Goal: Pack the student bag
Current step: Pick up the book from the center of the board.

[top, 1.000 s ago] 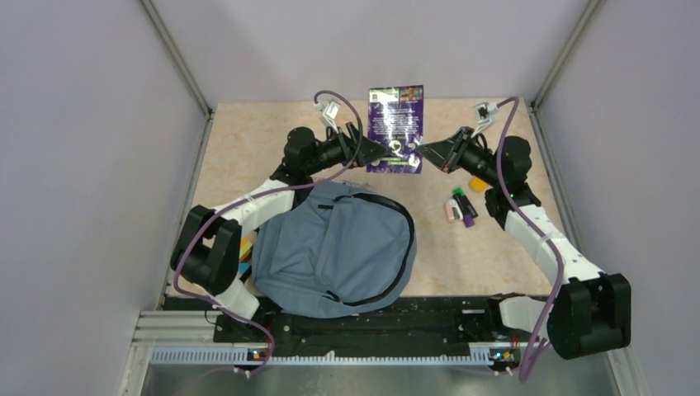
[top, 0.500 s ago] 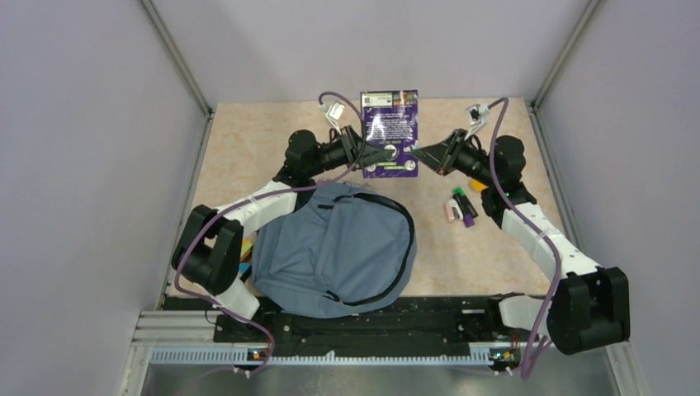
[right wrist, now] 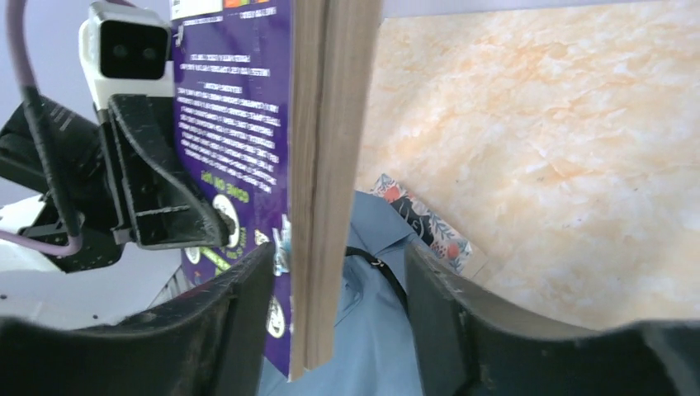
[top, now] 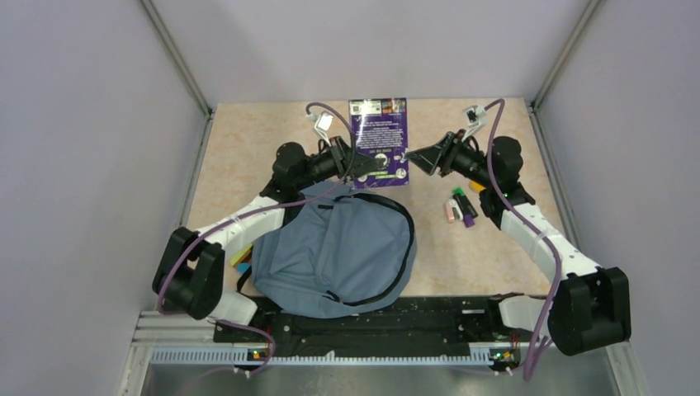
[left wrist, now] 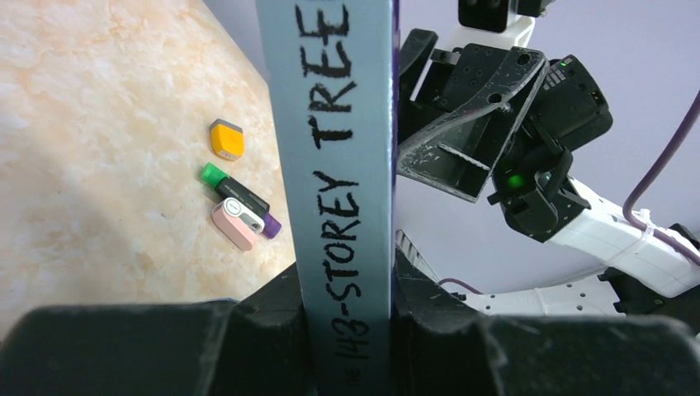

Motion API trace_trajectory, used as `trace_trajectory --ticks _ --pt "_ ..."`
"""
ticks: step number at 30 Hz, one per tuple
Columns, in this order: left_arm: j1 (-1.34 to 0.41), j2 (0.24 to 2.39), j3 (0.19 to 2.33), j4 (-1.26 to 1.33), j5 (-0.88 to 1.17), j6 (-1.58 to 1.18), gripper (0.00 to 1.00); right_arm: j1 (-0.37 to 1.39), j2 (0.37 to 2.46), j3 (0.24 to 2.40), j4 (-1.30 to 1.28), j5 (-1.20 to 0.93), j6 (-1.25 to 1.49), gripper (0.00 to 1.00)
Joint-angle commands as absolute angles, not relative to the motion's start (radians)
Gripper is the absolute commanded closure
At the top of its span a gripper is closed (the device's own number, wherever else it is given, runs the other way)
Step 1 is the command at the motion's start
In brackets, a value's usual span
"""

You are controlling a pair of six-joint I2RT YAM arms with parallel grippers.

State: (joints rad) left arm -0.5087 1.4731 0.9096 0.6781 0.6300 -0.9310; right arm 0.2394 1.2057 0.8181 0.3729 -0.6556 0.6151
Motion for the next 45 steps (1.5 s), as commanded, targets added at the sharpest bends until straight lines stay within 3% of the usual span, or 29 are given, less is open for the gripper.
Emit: trace_trajectory --ticks 1,4,7,17,27,30,33,37,40,41,43,45 --pt "-0.511 1.357 0.884 0.766 0.595 -0.893 1.0 0.237 1.164 0.814 0.401 -0.63 0.587 0.34" --pt "-0.51 1.315 0.87 0.743 0.569 -0.879 1.0 0.237 1.149 0.803 0.38 -0.623 0.59 0.18" --pt "-0.512 1.265 0.854 0.713 0.554 -0.862 1.0 0.236 1.147 0.8 0.382 -0.646 0.618 0.12" --pt "-0.519 1.149 0.799 0.647 0.626 -0.822 1.0 0.252 1.21 0.839 0.684 -0.931 0.853 0.11" --pt "-0.624 1.108 0.841 0.576 0.711 -0.689 1.0 0.368 1.256 0.919 0.686 -1.006 0.825 0.11" --pt "-0.638 1.103 0.847 0.544 0.687 -0.657 1.0 0.368 1.251 0.9 0.761 -1.009 0.886 0.25" --pt "-0.638 1.095 0.85 0.513 0.647 -0.627 1.0 0.368 1.233 0.875 0.797 -1.003 0.916 0.49" --pt "-0.639 1.088 0.849 0.498 0.614 -0.604 1.0 0.368 1.205 0.851 0.788 -0.982 0.91 0.73" --pt "-0.639 1.106 0.87 0.451 0.603 -0.579 1.0 0.369 1.188 0.843 0.774 -0.973 0.897 0.99" --pt "-0.638 1.117 0.889 0.412 0.597 -0.557 0.96 0.369 1.182 0.841 0.758 -0.965 0.88 1.0" --pt "-0.642 1.135 0.931 0.285 0.554 -0.484 0.61 0.369 1.162 0.845 0.687 -0.911 0.823 1.0" --pt "-0.653 1.14 0.968 0.139 0.456 -0.4 0.37 0.368 1.123 0.868 0.535 -0.835 0.71 1.0"
